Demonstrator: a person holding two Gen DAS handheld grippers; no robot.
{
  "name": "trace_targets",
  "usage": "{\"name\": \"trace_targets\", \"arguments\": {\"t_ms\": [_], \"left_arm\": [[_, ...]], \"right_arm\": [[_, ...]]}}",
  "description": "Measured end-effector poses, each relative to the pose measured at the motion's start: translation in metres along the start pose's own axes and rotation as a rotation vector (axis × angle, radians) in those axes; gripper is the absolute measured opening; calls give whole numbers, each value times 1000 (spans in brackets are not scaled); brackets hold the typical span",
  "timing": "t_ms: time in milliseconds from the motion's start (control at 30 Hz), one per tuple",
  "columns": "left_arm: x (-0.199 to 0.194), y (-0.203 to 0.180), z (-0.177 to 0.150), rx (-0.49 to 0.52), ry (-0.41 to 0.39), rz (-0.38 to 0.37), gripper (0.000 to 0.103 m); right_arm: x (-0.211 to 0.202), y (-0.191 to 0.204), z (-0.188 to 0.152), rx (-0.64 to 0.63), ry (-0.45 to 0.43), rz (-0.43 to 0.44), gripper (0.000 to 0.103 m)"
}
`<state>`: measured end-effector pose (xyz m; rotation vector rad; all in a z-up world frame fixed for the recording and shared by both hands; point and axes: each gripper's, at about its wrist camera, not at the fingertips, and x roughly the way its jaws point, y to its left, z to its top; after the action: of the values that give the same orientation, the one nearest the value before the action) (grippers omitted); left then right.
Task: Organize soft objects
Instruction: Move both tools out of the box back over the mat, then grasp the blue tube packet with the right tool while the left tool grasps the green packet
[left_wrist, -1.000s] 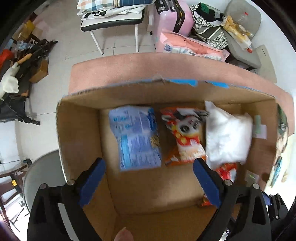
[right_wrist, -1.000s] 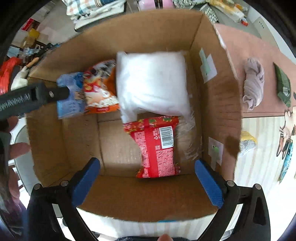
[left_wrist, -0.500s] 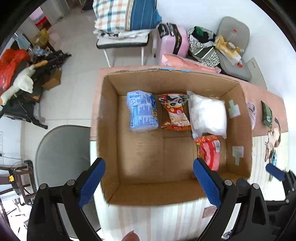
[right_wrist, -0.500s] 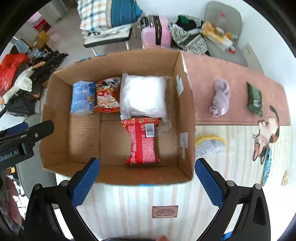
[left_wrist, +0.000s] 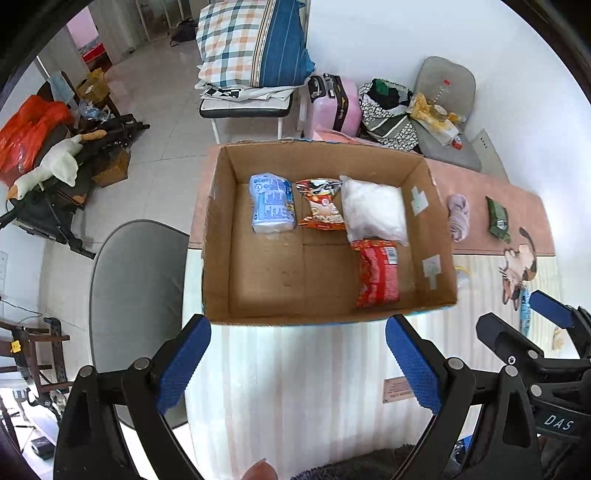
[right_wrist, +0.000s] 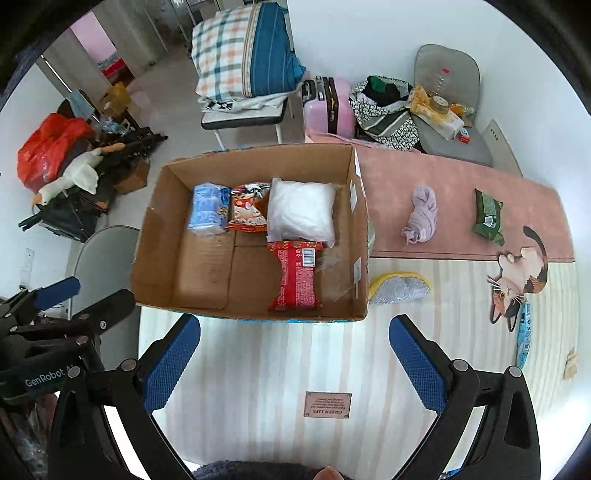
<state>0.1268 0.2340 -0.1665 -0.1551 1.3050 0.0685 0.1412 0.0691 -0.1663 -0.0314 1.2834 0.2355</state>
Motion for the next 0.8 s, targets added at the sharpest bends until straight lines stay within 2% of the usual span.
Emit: {"name": "trace_targets", "arguments": {"t_ms": [100,200,300,367,500,567,800], "left_arm": [[-10,-10,-2,18,-28,3,103],[-17,-26,2,35,-56,2,103],[-20,-54,11,69,-69,-19,103],[-20,-86,18,118,-78,-29,103],[-6,-156,34,223,-64,-20,103],[8,-192,42,251,-38,-32,103],[98,-329,76,354,93,-53,103]], "right_arm": [[-9,-7,-5,26,-12,39,103],[-14,-22,-8,56,-31,75,103],[-18,-54,-12,119,-32,90,103],[-21,-85,-15,165,-34,70,103],[-21,-168,-22,286,-16,5,103],[-15,-223,-29,354,12,-43,103],[38,-392,-51,554,144,-171,103]]}}
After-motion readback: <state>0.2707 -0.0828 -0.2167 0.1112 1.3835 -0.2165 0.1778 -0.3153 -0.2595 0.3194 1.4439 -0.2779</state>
